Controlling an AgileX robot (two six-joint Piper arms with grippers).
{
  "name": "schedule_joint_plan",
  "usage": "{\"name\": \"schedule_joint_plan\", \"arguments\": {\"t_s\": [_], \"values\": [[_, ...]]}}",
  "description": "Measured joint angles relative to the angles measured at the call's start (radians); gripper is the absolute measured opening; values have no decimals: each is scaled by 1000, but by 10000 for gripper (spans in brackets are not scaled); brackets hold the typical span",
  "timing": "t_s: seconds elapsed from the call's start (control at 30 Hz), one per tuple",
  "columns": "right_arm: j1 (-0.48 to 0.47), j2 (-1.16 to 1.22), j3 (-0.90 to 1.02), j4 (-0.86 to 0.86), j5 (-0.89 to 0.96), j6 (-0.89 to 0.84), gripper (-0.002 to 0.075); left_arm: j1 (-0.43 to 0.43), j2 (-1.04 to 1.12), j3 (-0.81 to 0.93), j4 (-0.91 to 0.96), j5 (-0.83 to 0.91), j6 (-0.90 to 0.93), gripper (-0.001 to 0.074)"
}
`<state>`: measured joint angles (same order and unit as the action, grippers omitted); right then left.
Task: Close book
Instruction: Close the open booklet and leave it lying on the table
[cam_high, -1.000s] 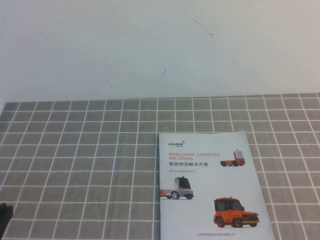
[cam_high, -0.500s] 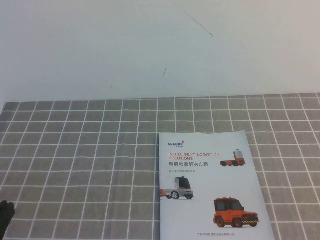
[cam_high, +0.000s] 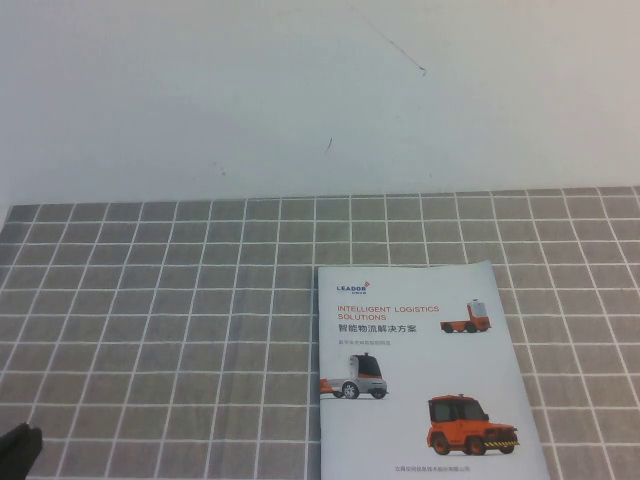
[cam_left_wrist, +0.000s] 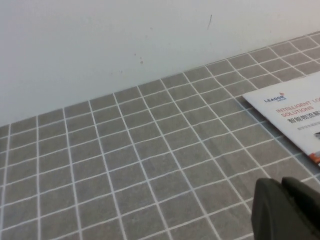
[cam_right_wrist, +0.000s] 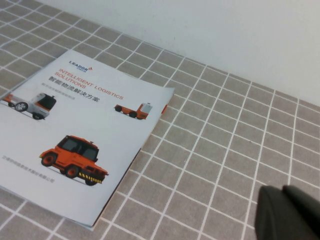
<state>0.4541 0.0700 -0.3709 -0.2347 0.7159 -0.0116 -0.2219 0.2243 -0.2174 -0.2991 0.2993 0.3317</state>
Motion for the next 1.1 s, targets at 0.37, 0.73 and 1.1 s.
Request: {"name": "schedule_joint_plan", "arguments": {"t_s": [0.37, 0.73, 1.1], "values": [[0, 0, 0, 0, -2, 0, -3, 87, -143, 148, 167, -74, -62, -4], [0, 0, 0, 0, -2, 0, -3, 96, -233, 238, 226, 11, -320, -4], [0, 0, 0, 0, -2, 0, -2, 96, -233, 236, 256, 19, -442, -4]]}}
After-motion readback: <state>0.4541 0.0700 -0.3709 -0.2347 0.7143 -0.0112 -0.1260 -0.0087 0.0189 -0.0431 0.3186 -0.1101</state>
